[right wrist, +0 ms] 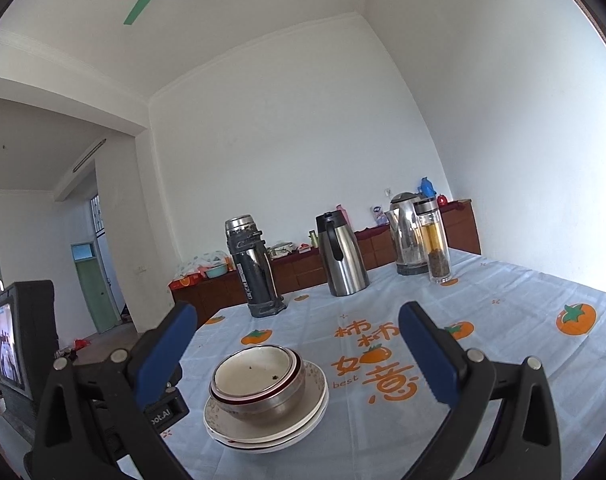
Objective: Organize plates and bowls
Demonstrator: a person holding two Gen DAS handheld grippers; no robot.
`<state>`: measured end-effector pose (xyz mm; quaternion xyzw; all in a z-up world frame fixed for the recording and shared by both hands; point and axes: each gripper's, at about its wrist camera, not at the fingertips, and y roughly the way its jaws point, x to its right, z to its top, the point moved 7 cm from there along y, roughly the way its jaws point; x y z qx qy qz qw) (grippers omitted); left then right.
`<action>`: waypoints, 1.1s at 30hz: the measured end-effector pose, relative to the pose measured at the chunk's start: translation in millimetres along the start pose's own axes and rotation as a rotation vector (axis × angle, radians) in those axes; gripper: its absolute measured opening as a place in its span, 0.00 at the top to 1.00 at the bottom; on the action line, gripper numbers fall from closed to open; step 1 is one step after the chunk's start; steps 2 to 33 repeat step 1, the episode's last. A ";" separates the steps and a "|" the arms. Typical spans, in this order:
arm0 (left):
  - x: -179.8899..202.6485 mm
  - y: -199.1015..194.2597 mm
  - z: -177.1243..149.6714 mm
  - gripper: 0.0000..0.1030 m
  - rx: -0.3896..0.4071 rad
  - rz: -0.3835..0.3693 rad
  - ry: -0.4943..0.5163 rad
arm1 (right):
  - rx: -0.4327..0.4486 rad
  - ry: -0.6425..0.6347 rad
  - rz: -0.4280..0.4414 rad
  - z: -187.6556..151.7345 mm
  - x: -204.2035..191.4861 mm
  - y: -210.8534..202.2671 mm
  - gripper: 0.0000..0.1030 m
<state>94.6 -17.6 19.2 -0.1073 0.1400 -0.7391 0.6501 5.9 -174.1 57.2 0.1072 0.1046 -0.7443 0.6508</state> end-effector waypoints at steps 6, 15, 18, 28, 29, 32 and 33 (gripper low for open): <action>-0.1 0.0 0.1 0.13 -0.001 -0.002 -0.004 | -0.001 -0.002 -0.004 0.1 0.4 0.8 0.00; -0.1 0.0 0.1 0.13 -0.001 -0.002 -0.004 | -0.001 -0.002 -0.004 0.1 0.4 0.8 0.00; -0.1 0.0 0.1 0.13 -0.001 -0.002 -0.004 | -0.001 -0.002 -0.004 0.1 0.4 0.8 0.00; -0.1 0.0 0.1 0.13 -0.001 -0.002 -0.004 | -0.001 -0.002 -0.004 0.1 0.4 0.8 0.00; -0.1 0.0 0.1 0.13 -0.001 -0.002 -0.004 | -0.001 -0.002 -0.004 0.1 0.4 0.8 0.00; -0.1 0.0 0.1 0.13 -0.001 -0.002 -0.004 | -0.001 -0.002 -0.004 0.1 0.4 0.8 0.00; -0.1 0.0 0.1 0.13 -0.001 -0.002 -0.004 | -0.001 -0.002 -0.004 0.1 0.4 0.8 0.00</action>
